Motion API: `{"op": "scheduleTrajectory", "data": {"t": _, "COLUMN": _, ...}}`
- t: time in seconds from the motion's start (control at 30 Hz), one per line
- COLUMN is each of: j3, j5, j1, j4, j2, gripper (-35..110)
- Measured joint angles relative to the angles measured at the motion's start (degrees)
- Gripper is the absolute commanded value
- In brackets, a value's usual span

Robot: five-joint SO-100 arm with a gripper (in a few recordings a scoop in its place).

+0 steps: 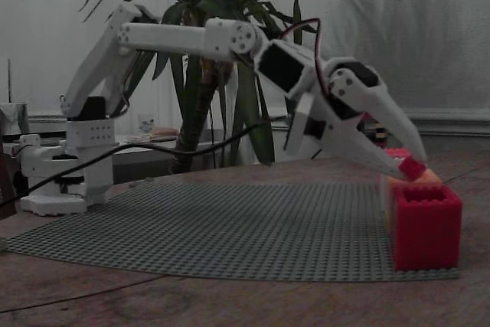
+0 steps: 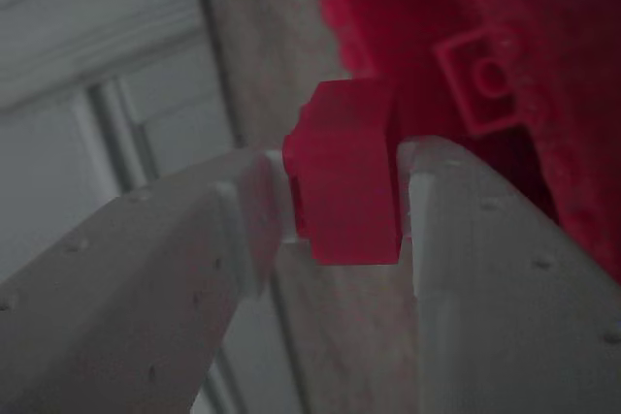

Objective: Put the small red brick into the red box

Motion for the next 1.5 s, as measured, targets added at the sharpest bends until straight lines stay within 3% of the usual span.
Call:
{"op": "scheduleTrajectory", "data": {"t": 0.1, "j3": 0.0, "j5": 0.97, "j1": 0.0, "j4": -0.7, "j2": -0.18, "gripper": 14}}
{"op": "scheduleTrajectory", "data": {"t": 0.33, "j3": 0.0, "j5": 2.37, "j1": 0.09, "j4": -0.7, "j2": -0.18, "gripper": 18}}
{"op": "scheduleTrajectory", "data": {"t": 0.67, "j3": 6.06, "j5": 1.67, "j1": -0.26, "j4": -0.53, "j2": 5.45, "gripper": 0}}
{"op": "scheduleTrajectory", "data": {"t": 0.87, "j3": 26.72, "j5": -5.19, "j1": -4.48, "j4": 7.21, "j2": 28.83, "gripper": 0}}
{"op": "scheduleTrajectory", "data": {"t": 1.07, "j3": 59.68, "j5": -10.46, "j1": -10.37, "j4": 16.0, "j2": 59.77, "gripper": 0}}
{"op": "scheduleTrajectory", "data": {"t": 1.27, "j3": 90.0, "j5": -5.1, "j1": -14.59, "j4": 28.12, "j2": 90.79, "gripper": 0}}
{"op": "scheduleTrajectory", "data": {"t": 1.5, "j3": 103.36, "j5": -2.02, "j1": -16.26, "j4": 38.85, "j2": 115.93, "gripper": 0}}
